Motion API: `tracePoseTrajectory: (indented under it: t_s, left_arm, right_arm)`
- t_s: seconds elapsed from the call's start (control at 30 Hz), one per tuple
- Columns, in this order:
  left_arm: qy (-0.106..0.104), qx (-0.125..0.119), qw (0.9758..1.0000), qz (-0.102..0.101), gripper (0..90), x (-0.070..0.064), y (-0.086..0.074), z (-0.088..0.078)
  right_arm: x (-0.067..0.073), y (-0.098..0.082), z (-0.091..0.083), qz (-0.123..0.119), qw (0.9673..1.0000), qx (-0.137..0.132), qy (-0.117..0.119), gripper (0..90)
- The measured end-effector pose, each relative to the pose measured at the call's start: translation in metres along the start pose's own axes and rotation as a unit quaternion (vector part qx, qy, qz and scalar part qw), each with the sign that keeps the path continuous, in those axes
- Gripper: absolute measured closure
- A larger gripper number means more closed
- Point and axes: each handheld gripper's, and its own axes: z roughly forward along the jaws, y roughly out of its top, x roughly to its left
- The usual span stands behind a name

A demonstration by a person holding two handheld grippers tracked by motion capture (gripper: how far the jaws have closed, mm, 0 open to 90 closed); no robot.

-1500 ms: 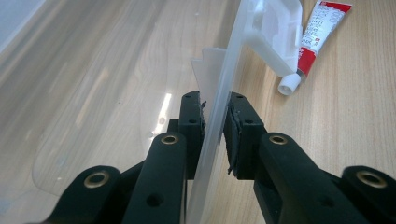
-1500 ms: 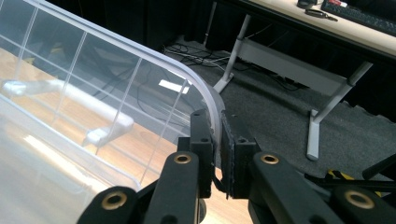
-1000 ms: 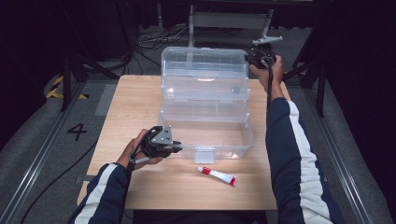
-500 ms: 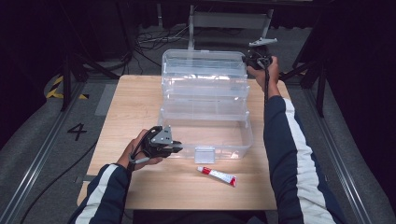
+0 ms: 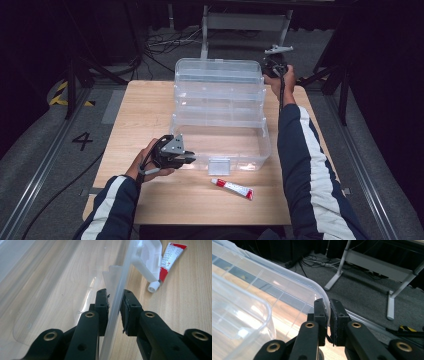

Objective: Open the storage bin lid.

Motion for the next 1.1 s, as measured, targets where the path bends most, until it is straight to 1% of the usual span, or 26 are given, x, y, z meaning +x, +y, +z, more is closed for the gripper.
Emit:
tracePoseTrajectory:
  t_s: [0.03,0.07,0.13,0.27,0.5,0.57,0.63,0.67,0.7,0.73,0.77,0.8,0.83,0.9,1.1]
  left_arm:
    - [0.0,-0.001,1.0,0.0,77.2,0.0,0.0,0.0]
    - [0.0,-0.001,1.0,0.0,77.2,0.0,0.0,0.0]
    - [0.002,-0.001,1.0,0.001,76.9,0.0,0.0,0.0]
    - [0.003,-0.005,1.0,-0.001,76.7,-0.001,-0.001,0.0]
    - [0.006,-0.006,1.0,-0.002,76.4,-0.001,-0.001,0.0]
    - [0.006,-0.008,1.0,-0.002,76.5,-0.001,-0.001,0.0]
    - [0.005,-0.008,1.0,-0.002,76.6,-0.001,-0.001,0.0]
    - [0.003,-0.008,1.0,-0.002,76.6,-0.001,-0.001,0.0]
    - [0.005,-0.008,1.0,-0.002,76.7,-0.001,-0.001,0.0]
    - [0.004,-0.009,0.9999,-0.002,76.8,-0.001,-0.002,0.0]
    - [0.003,-0.009,1.0,-0.002,76.8,-0.001,-0.002,0.0]
    - [0.003,-0.009,1.0,-0.001,77.0,-0.001,-0.002,0.0]
    - [0.002,-0.01,0.9999,-0.001,77.0,-0.001,-0.002,0.0]
    - [0.002,-0.009,1.0,0.0,77.0,0.0,-0.002,0.0]
    - [0.002,-0.01,0.9999,-0.008,76.6,-0.001,-0.002,0.0]
  right_arm:
    - [0.0,-0.001,0.001,0.0,1.0,0.001,0.0,84.7]
    - [0.0,-0.002,0.003,0.006,1.0,0.001,0.0,84.9]
    - [0.0,-0.005,0.006,0.007,1.0,0.004,0.0,84.9]
    - [0.0,-0.006,0.008,0.01,0.9999,-0.001,0.003,85.0]
    - [-0.002,-0.008,0.012,0.014,0.9998,0.006,0.009,84.8]
    - [-0.002,-0.009,0.012,0.024,0.9996,0.001,0.013,85.6]
    - [-0.003,-0.009,0.013,0.021,0.9997,0.005,0.013,85.9]
    - [-0.004,-0.011,0.015,0.022,0.9996,0.013,0.014,87.7]
    - [-0.006,-0.013,0.015,0.027,0.9995,0.012,0.009,89.2]
    - [-0.007,-0.014,0.015,0.035,0.9992,0.007,0.016,89.3]
    - [-0.008,-0.014,0.014,0.04,0.999,0.006,0.017,89.3]
    - [-0.007,-0.013,0.014,0.032,0.9993,0.012,0.014,89.2]
    - [-0.007,-0.013,0.014,0.032,0.9993,0.012,0.014,89.2]
    - [-0.006,-0.011,0.013,0.024,0.9995,0.019,0.012,89.0]
    - [-0.004,-0.011,0.011,0.022,0.9995,0.024,0.006,88.8]
